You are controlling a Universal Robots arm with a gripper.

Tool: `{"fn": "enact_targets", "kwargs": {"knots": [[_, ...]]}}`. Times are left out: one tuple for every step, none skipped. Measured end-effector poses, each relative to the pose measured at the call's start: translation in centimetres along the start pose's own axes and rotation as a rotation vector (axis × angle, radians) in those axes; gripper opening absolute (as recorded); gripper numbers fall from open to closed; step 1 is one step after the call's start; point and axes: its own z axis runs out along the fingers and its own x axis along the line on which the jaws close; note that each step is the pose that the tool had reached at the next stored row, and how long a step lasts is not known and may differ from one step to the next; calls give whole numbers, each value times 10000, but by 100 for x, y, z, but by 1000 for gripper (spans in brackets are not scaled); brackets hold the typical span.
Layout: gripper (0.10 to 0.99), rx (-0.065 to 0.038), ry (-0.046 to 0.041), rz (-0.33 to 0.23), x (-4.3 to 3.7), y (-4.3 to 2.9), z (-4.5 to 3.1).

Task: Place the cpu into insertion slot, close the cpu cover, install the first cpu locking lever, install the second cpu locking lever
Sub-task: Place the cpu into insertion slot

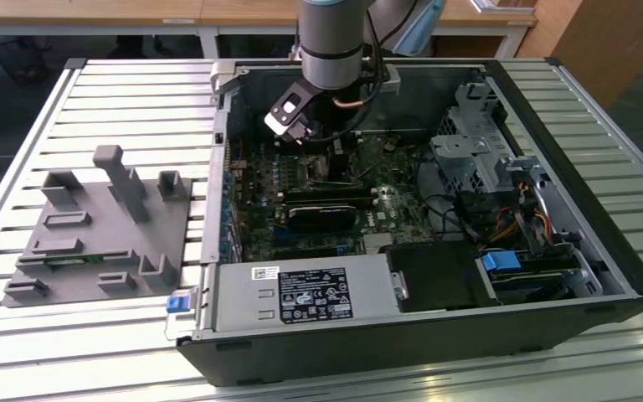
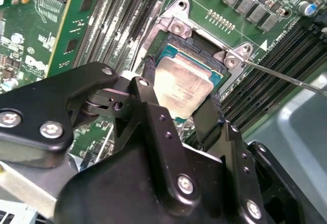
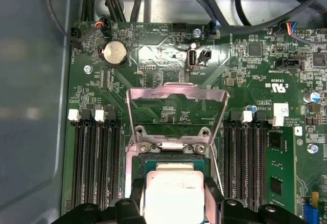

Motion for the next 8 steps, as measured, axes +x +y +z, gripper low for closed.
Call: {"fn": "enact_targets", "kwargs": {"knots": [[541, -1, 0, 9, 5, -1, 9], [541, -1, 0, 10, 8, -1, 18], [541, -1, -1, 10, 12, -2, 25], [541, -1, -2, 12, 16, -3, 33], [541, 0, -2, 15, 18, -3, 39], [541, -1, -1, 21, 18, -3, 45], [541, -1, -3, 35, 19, -4, 51], [541, -1, -4, 54, 19, -5, 56]]}}
